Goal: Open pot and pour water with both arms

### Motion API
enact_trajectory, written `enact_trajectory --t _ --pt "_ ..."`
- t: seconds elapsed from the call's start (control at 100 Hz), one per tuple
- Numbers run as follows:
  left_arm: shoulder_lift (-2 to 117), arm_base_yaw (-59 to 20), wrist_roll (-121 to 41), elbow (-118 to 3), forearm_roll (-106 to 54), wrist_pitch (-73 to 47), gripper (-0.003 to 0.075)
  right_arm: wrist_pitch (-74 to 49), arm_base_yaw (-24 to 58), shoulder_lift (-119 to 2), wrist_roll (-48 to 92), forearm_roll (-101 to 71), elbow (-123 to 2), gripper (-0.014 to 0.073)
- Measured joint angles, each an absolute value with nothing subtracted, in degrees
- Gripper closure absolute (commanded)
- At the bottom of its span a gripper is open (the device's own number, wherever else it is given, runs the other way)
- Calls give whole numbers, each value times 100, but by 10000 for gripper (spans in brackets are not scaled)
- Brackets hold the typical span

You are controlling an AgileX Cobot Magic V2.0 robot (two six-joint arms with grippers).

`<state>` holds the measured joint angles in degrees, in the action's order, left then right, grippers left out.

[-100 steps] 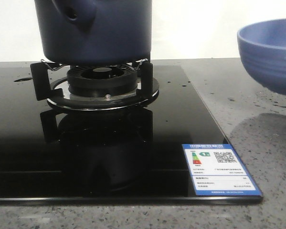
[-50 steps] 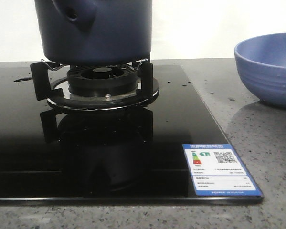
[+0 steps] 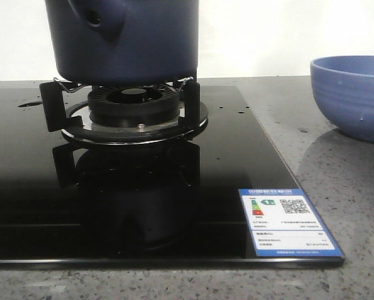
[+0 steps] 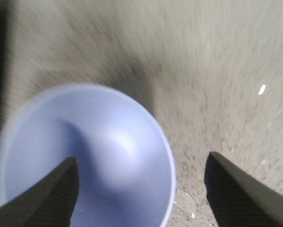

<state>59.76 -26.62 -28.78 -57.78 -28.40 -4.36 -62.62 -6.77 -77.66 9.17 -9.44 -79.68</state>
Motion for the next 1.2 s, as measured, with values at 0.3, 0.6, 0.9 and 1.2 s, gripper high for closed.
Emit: enact_trajectory --t 0.3,0.6,0.9,1.2 --pt "6565 -3307 -2878 -5778 -2854 -39 386 -6438 -677 -6572 984 -1257 -8239 90" --pt "7372 -3500 -2878 -5778 -2800 657 386 -6473 -677 -5783 1036 -1291 -7863 90" --pt "7752 -3504 -2878 -5778 -2748 794 386 -6389 -677 -5629 1046 -1291 -7316 90" --pt "7929 -3504 -2859 -5778 -2748 893 386 -6242 -677 -5629 1057 -1291 -7274 90"
